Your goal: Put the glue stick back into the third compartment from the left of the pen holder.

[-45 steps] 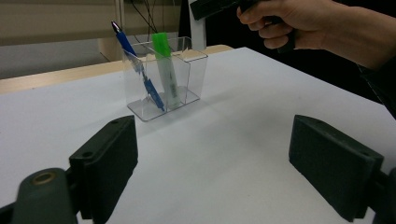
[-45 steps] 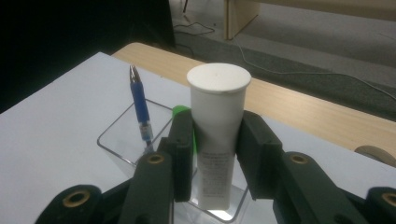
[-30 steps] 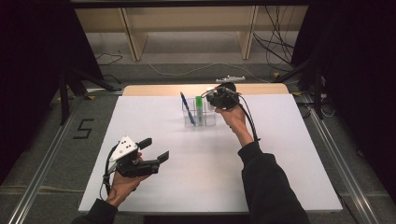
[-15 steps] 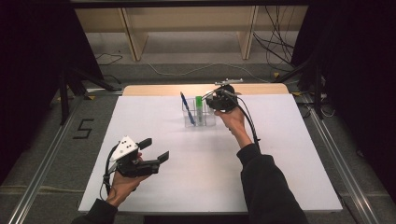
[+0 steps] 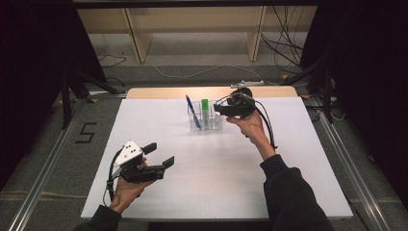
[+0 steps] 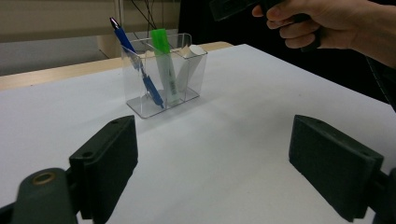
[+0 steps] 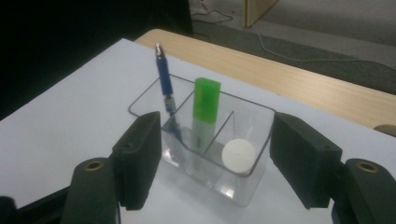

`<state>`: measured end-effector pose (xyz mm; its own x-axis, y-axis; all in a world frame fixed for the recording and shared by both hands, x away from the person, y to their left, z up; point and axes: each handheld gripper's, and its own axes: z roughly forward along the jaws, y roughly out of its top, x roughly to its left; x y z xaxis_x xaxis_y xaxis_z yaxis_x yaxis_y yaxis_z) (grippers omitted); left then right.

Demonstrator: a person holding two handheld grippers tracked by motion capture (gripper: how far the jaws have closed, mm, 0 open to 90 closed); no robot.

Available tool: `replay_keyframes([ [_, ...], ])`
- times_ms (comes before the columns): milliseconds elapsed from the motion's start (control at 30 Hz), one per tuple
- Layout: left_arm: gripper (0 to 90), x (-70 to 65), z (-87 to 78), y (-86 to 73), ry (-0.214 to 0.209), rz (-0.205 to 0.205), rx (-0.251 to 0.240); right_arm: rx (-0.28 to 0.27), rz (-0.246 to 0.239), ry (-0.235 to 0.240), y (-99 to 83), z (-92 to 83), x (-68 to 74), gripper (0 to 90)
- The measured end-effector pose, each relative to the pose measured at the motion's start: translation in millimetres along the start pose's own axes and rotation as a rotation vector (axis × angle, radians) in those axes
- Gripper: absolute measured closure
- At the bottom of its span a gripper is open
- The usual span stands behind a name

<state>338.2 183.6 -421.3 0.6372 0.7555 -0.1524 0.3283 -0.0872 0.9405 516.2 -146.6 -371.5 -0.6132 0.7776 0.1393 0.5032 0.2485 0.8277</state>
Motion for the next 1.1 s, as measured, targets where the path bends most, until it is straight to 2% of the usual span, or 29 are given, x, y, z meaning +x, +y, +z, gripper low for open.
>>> replay_keyframes([
  [167, 15.1, 0.4, 0.2, -0.1, -0.003, -0.002, 0.003, -0.022, -0.021, 0.031, -9.0, -14.6, 7.7, 31.8],
  [333, 15.2, -0.1, 1.3, -0.5, -0.009, -0.009, 0.006, -0.036, -0.022, 0.048, -18.2, -27.3, 14.0, 29.2],
  [567, 15.2, 1.5, 0.5, -0.3, -0.024, -0.015, 0.015, -0.047, -0.034, 0.085, -35.7, -46.6, 22.2, 20.9],
  [800, 15.1, -0.2, 1.6, -0.4, -0.034, -0.013, 0.024, -0.068, -0.023, 0.103, -60.5, -67.5, 23.3, 17.6],
  [1100, 15.1, -0.9, 2.1, -0.6, -0.039, -0.009, 0.032, -0.103, -0.024, 0.124, -74.9, -80.2, 24.2, 16.7],
])
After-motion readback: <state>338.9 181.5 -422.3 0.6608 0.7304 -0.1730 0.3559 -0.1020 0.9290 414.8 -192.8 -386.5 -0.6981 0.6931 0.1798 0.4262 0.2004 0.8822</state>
